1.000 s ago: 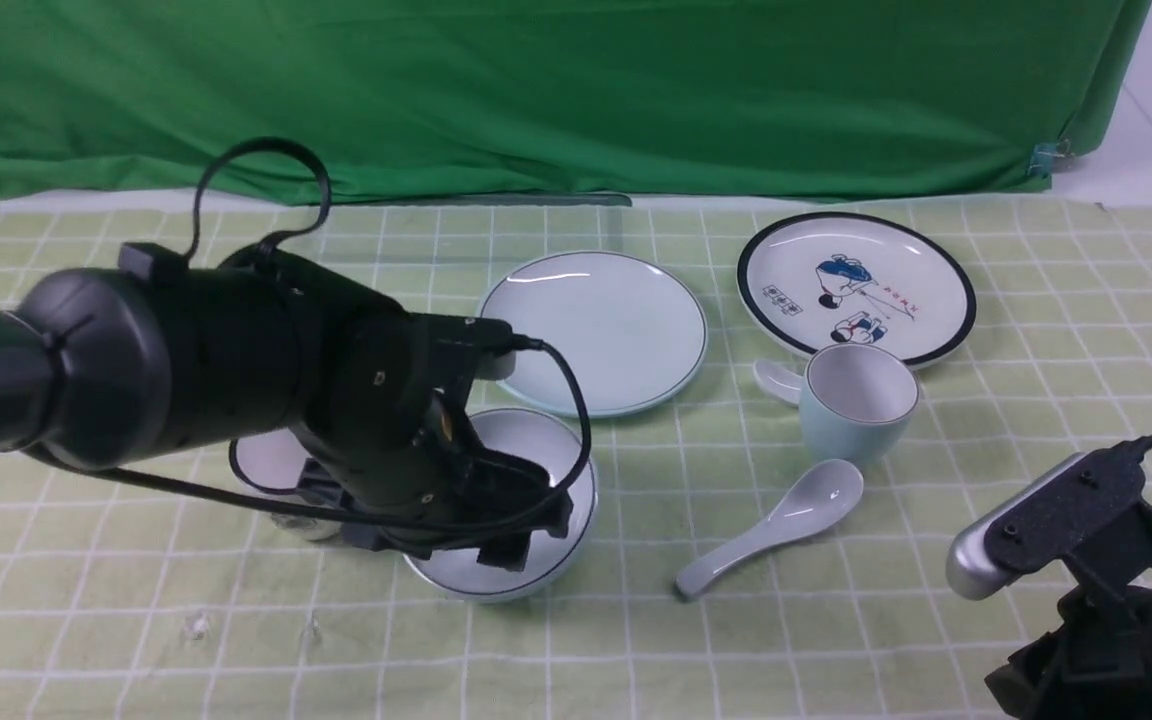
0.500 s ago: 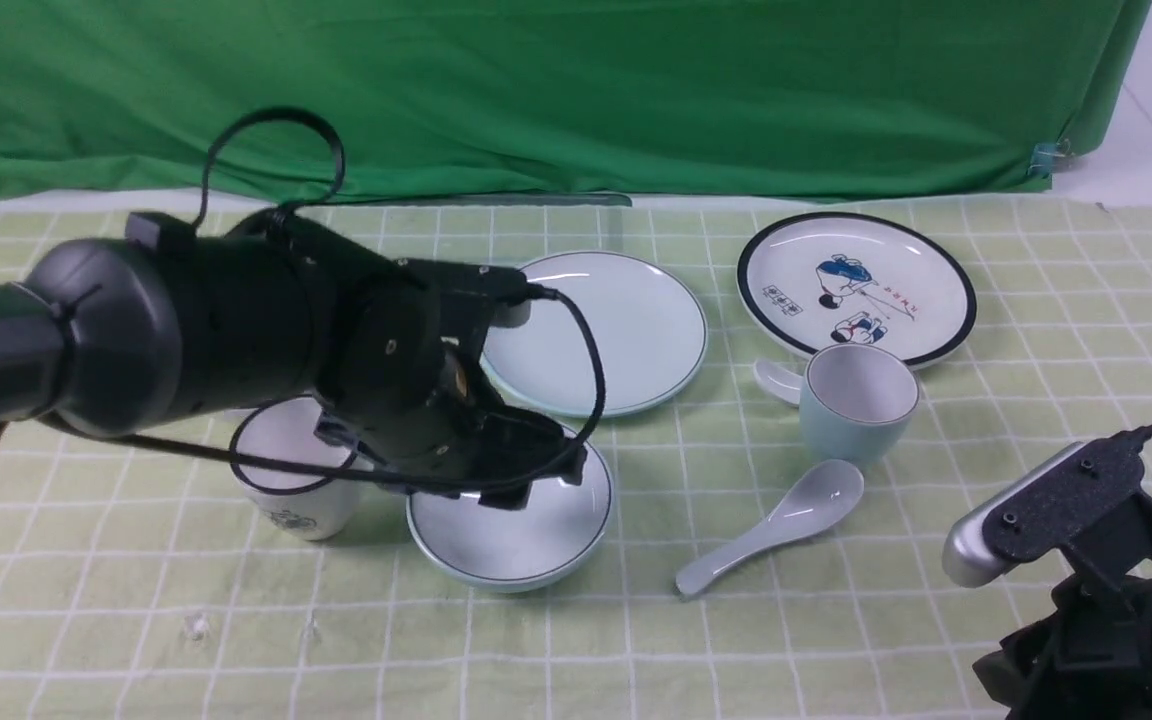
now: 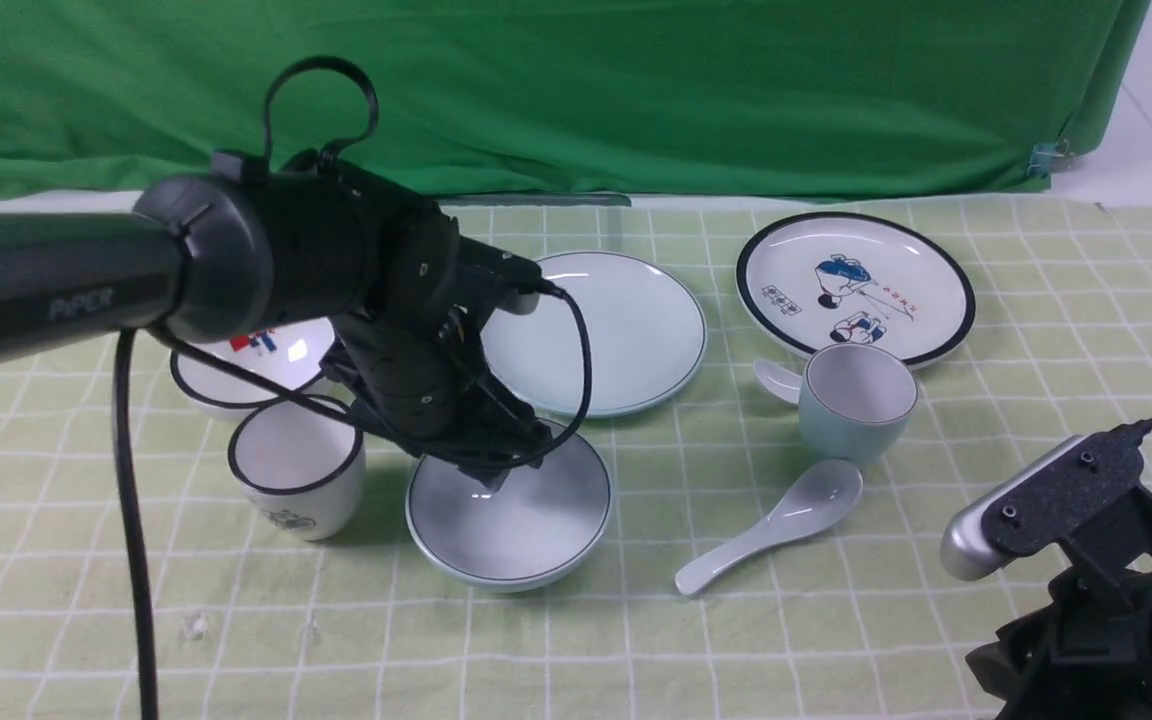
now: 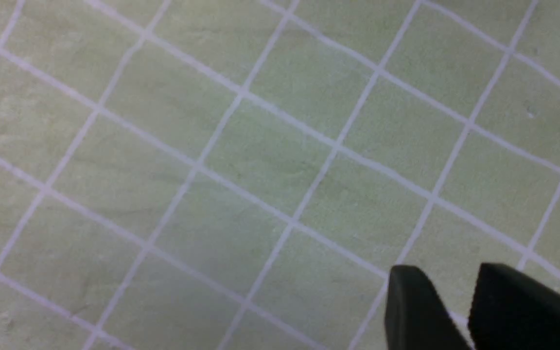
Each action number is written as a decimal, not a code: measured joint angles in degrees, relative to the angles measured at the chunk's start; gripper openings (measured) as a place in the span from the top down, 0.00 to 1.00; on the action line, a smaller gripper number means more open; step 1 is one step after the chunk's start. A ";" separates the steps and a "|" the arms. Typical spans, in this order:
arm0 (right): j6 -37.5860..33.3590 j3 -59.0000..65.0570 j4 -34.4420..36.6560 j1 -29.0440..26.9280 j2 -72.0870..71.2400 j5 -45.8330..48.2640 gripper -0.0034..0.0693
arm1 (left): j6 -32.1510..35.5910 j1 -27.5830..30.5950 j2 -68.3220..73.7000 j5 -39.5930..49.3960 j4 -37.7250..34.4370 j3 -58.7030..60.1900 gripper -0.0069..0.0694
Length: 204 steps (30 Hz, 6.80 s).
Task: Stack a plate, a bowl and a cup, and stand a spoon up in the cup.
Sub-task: Use the left arm to grab a blue rice bowl, then use the left arm to put the blue rice bowl into the blue large plate in the middle, then use the right arm to grab a blue teacup, then use the right arm to put the blue teacup into the blue rice bowl in the middle, then use the right arm to grab a blue soup spoon, then use the right arm to put the blue soup spoon into the blue teacup in the middle
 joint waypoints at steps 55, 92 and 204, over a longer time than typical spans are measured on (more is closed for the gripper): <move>4.52 -37.97 -0.05 -13.32 34.22 -3.83 0.30 | 13.54 6.32 -34.22 10.85 -11.50 -18.11 0.54; -5.72 -98.83 0.87 2.27 68.52 28.86 0.83 | 8.64 6.32 -78.92 -16.03 -6.80 49.41 0.92; -72.52 -48.10 61.53 2.27 41.70 -10.25 0.83 | 8.87 6.32 -78.92 -19.00 -6.88 49.41 0.92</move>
